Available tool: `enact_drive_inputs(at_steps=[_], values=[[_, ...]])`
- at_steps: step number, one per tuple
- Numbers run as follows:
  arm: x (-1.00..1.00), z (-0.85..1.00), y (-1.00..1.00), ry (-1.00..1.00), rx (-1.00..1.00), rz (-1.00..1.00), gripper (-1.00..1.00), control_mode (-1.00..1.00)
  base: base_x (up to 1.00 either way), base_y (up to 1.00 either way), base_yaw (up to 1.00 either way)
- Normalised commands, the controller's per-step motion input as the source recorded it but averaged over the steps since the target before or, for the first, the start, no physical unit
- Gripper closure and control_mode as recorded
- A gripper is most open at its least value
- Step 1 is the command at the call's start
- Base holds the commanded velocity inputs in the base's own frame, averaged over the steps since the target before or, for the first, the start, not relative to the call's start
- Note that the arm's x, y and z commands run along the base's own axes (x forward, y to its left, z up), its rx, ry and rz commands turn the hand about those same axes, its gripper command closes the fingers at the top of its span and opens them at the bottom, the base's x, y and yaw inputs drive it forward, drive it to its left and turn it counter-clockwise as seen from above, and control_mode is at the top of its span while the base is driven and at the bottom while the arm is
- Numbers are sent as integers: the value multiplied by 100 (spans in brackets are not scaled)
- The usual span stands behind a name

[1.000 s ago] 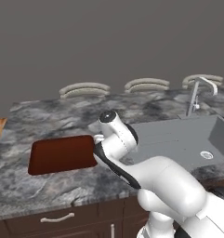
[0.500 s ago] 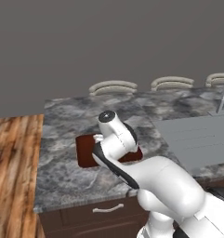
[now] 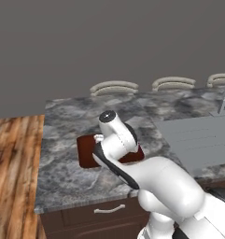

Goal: Pick up all produce items and place them in the sink. Turn on the sink faucet to wash them. Then turn the sink off and put them in the tray.

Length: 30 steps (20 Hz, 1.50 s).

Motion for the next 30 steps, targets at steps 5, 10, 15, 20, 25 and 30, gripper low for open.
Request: enact_drive_inputs(at_steps=[5,10,15,20,25,30], values=[[45,0,0,0,0,0,100,-100,0,0,0],[47,0,0,0,0,0,100,-100,0,0,0],[47,-5,0,0,0,1,100,-100,0,0,0],[40,-17,0,0,0,4,100,-100,0,0,0],[24,-26,0,3,0,3,100,-100,0,0,0],[22,-25,0,4,0,3,100,-100,0,0,0]])
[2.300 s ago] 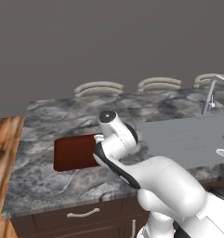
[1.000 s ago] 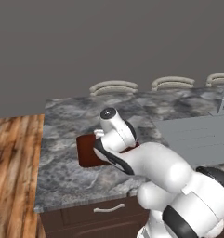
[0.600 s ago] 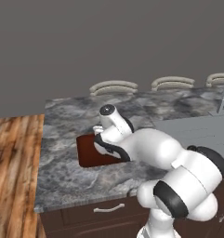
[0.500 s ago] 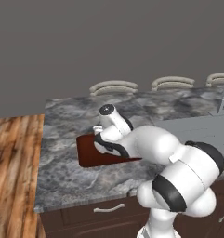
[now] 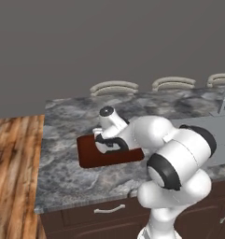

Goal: Pick up all produce items and place them in the sink. Turn on the sink faucet to wash them. Then turn the sink off and put them in the tray.

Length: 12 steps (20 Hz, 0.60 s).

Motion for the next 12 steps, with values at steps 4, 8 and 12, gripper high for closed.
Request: enact_drive_inputs(at_steps=[4,8,12], values=[[24,-27,0,4,0,3,100,-100,0,0,0],[24,-27,0,4,0,3,100,-100,0,0,0],[23,-27,0,4,0,3,100,-100,0,0,0]])
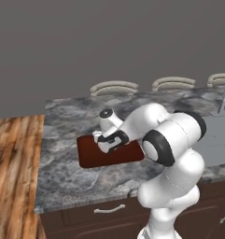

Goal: Pick up all produce items and place them in the sink. Turn on the sink faucet to wash them. Then turn the sink off and put them in the tray.

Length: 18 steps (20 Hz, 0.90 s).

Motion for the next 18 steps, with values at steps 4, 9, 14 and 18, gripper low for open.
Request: enact_drive_inputs(at_steps=[4,9,14,18], values=[[22,-27,0,5,0,3,100,-100,0,0,0],[23,-29,2,5,0,3,100,-100,0,0,0],[21,-19,3,3,0,2,-100,-100,0,0,0],[-3,6,0,0,0,0,-100,-100,0,0,0]])
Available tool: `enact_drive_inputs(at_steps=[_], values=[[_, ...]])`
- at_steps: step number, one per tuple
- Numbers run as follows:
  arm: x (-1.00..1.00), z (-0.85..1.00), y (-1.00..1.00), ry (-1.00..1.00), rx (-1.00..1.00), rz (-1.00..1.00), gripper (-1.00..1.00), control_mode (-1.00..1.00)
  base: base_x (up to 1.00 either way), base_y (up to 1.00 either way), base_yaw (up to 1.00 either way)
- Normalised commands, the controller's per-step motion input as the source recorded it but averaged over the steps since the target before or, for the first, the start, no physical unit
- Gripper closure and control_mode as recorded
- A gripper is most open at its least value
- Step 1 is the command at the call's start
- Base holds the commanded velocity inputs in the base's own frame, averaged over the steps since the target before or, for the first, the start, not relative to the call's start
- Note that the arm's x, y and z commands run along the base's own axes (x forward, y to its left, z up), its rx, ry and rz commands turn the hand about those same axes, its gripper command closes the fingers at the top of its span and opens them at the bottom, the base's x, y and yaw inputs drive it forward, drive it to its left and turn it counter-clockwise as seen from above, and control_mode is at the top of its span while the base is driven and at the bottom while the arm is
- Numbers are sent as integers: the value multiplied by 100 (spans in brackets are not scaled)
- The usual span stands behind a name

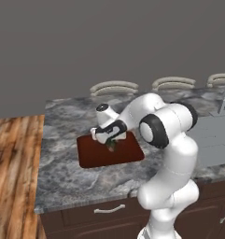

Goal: Pick up all produce items and place them in the sink. Turn on the sink faucet to wash them. Then turn the sink off and put them in the tray.

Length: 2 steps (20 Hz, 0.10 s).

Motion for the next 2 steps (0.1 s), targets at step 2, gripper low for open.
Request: enact_drive_inputs(at_steps=[2], values=[[-37,29,0,-6,0,0,-100,-100,0,0,0]])
